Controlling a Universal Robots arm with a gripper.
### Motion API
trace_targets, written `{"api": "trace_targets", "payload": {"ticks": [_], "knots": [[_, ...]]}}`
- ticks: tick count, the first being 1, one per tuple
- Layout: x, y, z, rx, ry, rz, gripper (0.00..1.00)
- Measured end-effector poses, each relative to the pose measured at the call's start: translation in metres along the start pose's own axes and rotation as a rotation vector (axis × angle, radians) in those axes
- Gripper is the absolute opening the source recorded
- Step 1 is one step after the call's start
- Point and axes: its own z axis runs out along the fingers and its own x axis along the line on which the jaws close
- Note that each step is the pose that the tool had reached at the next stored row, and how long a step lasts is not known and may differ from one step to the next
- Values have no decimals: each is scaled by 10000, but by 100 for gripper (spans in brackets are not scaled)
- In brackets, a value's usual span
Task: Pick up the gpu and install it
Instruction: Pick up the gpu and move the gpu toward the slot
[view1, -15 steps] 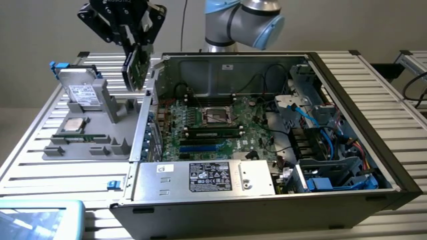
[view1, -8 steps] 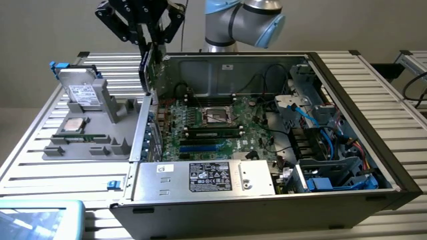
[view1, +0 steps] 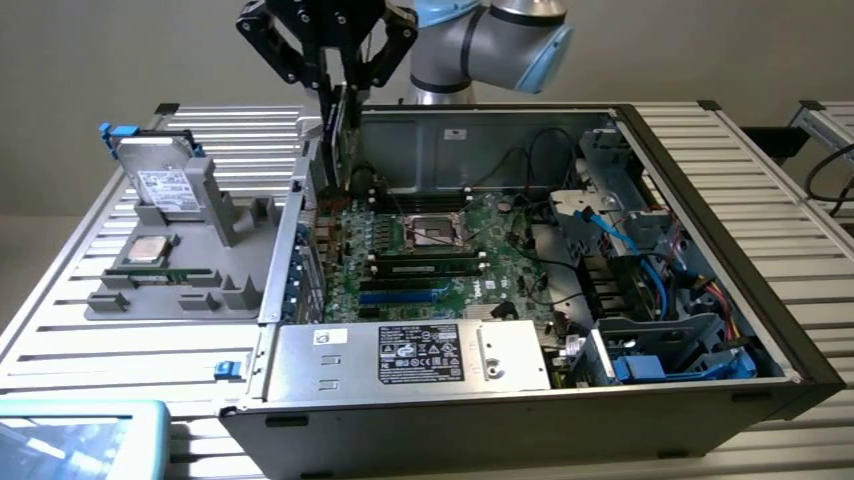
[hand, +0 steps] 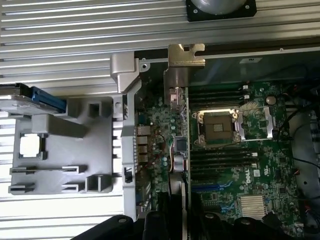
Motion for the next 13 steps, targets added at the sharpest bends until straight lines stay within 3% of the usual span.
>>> {"api": "trace_targets", "payload": {"ticks": [6, 13], "knots": [[-277, -26, -13, 7, 78, 11, 28], [-598, -37, -20, 8, 98, 14, 28]]}}
